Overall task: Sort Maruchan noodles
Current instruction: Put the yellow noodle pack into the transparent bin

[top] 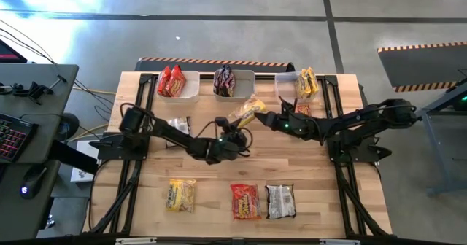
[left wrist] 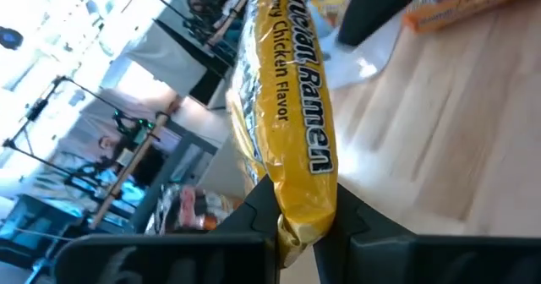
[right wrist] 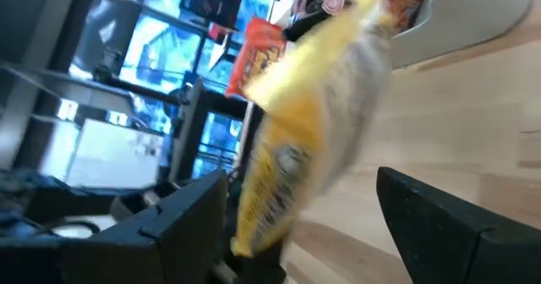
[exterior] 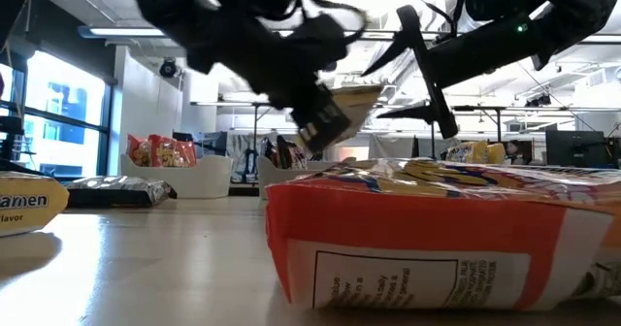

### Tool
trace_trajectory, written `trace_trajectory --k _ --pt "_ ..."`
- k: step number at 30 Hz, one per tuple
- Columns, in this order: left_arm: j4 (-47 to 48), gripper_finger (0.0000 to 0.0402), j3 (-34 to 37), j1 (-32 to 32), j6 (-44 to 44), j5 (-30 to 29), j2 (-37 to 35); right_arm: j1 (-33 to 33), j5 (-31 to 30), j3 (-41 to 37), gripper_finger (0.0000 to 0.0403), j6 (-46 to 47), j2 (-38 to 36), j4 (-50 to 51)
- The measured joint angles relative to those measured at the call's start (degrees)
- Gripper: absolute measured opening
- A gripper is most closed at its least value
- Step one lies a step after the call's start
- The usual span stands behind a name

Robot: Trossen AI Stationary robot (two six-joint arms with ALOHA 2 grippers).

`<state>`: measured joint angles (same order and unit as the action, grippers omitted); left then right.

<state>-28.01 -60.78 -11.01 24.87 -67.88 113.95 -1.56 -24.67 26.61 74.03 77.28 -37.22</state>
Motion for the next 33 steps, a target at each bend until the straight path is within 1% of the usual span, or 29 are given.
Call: trace_trajectory --k 4,9,15,21,24,33 --pt "0.86 0.0024 -5.38 0.28 3.12 -0.42 2.39 0.0 -1.35 0.0 0.0296 0.57 -0.02 -1.26" --pt "4.52 0.0024 -9.85 0.93 3.34 -0.04 3.5 -0.02 -1.88 0.0 0.0296 0.97 -0.02 -2.1" --pt "4.94 0.0024 -11.46 0.93 3.56 -0.2 3.48 -0.62 -1.93 0.0 0.0295 1.0 -0.02 -4.26" --pt "5.36 0.0024 -11.75 0.86 3.79 -0.19 3.48 -0.72 -2.66 0.0 0.0291 0.98 -0.02 -4.24" --pt "5.4 0.0024 -11.75 0.82 3.77 -0.15 3.48 -0.72 -2.76 0.0 0.0273 0.73 -0.02 -4.27" --pt "5.42 0.0024 -11.75 0.51 2.81 0.9 3.48 -0.7 -4.65 0.0 0.0188 -0.68 -0.02 -4.3"
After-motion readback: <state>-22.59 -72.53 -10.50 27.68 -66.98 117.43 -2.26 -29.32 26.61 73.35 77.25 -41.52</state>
